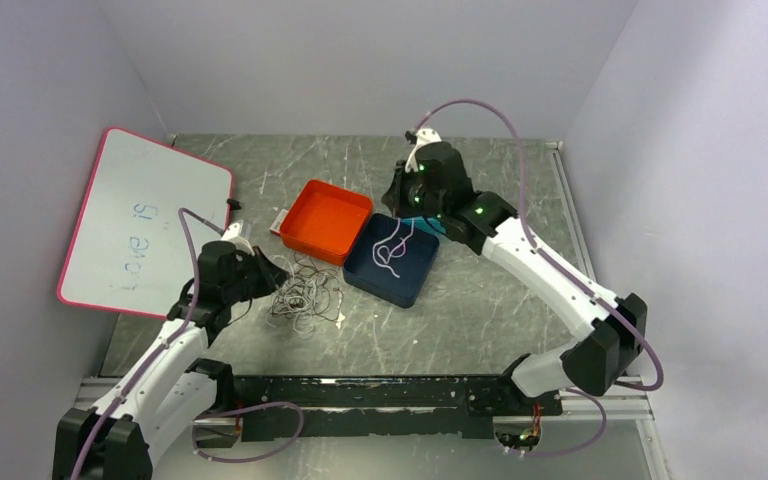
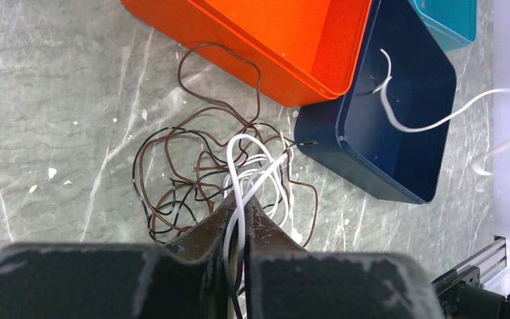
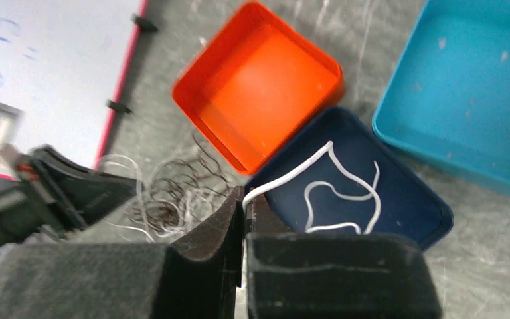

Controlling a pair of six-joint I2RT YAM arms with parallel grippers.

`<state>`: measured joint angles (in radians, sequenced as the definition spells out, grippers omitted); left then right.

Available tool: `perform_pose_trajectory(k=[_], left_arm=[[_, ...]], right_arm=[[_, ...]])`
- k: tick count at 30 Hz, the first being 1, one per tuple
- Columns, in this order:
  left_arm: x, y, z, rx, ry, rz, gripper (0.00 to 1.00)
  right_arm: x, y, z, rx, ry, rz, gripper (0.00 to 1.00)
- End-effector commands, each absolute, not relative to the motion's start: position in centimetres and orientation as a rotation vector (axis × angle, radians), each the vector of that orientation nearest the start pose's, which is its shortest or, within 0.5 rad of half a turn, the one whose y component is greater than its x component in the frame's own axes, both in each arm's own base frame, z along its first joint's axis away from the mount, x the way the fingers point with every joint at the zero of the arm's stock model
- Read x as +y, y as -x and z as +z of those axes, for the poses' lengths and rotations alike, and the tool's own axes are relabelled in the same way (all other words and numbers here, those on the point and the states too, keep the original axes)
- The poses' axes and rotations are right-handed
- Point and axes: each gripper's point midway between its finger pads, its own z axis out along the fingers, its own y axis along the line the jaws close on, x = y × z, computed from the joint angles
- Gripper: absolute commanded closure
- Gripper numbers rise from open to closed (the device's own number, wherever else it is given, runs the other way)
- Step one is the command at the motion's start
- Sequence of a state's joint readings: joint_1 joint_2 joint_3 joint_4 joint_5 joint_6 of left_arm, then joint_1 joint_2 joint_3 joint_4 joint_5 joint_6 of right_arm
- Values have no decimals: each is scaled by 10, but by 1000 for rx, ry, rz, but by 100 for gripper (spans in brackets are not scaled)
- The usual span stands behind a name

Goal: Untangle the cables

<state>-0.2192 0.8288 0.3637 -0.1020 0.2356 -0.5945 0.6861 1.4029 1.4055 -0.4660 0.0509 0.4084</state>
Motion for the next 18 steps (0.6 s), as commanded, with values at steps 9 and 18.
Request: perform_pose_trajectory(k=[9,18], left_arm=[[-132,-251,112,2156,180,-780,89],[-129,-248,113,2155,195,-767,89]], right_arm=[[274,-332,157,2279,277,503,97],[277,-334,111,2359,311,463,95]])
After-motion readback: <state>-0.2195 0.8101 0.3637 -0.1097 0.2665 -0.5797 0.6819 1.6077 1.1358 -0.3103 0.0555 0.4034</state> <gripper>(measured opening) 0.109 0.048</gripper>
